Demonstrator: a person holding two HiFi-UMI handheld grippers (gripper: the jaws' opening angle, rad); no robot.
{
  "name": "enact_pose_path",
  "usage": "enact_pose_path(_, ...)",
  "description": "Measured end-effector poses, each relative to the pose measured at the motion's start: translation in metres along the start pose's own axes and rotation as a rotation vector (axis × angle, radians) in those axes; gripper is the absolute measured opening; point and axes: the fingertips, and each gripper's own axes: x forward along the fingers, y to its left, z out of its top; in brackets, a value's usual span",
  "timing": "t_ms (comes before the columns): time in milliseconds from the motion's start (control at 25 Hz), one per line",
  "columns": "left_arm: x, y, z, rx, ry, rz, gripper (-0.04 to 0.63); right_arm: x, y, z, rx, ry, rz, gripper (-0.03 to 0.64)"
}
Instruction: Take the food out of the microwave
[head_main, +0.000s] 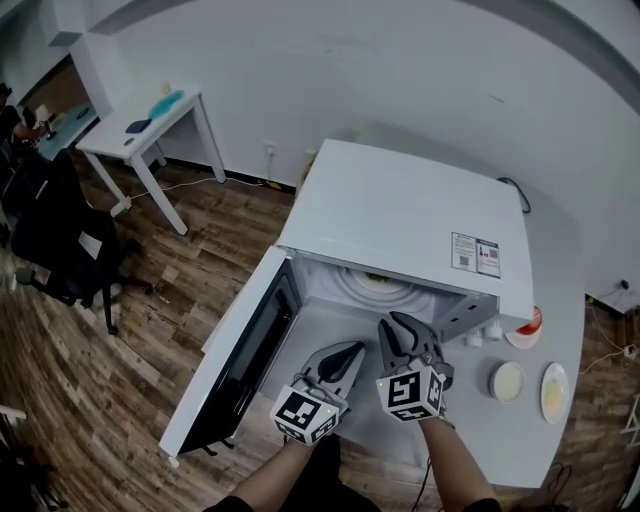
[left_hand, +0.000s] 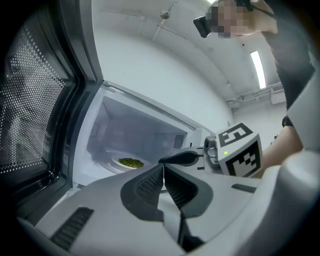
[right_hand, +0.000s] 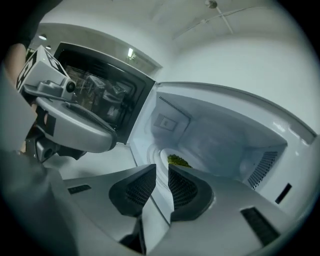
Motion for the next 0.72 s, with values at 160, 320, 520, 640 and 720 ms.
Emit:
enact_pose_path(160, -0.001, 0.009, -0.002, -0.001, 0.012, 0.026, 0.011, 0.016, -0.002, 0.004, -0.043, 0.022, 0.005, 0.058)
enact_pose_path(320, -0.003, 0.014, -0.006, -0.011, 0.020, 0.039, 0.011, 0.030, -0.005, 0.005, -0.045, 0.038, 0.004, 0.066)
enact_pose_path(520, -0.004, 0.026, -0.004, -0.032, 0.007, 0.062, 0.011, 0.047, -0.011, 0.000, -0.098, 0.094, 0.002, 0.075)
enact_pose_path(640, -0.004, 0.029, -0.002, -0.034, 0.000, 0.065, 0.011, 0.054, -0.015, -0.005, -0.152, 0.136, -0.001, 0.087)
enact_pose_path(720, -0.002, 0.032, -0.003, -0.041, -0.003, 0.070, 0.011, 0.059, -0.016, -0.009, -0.177, 0.166, 0.008, 0.091)
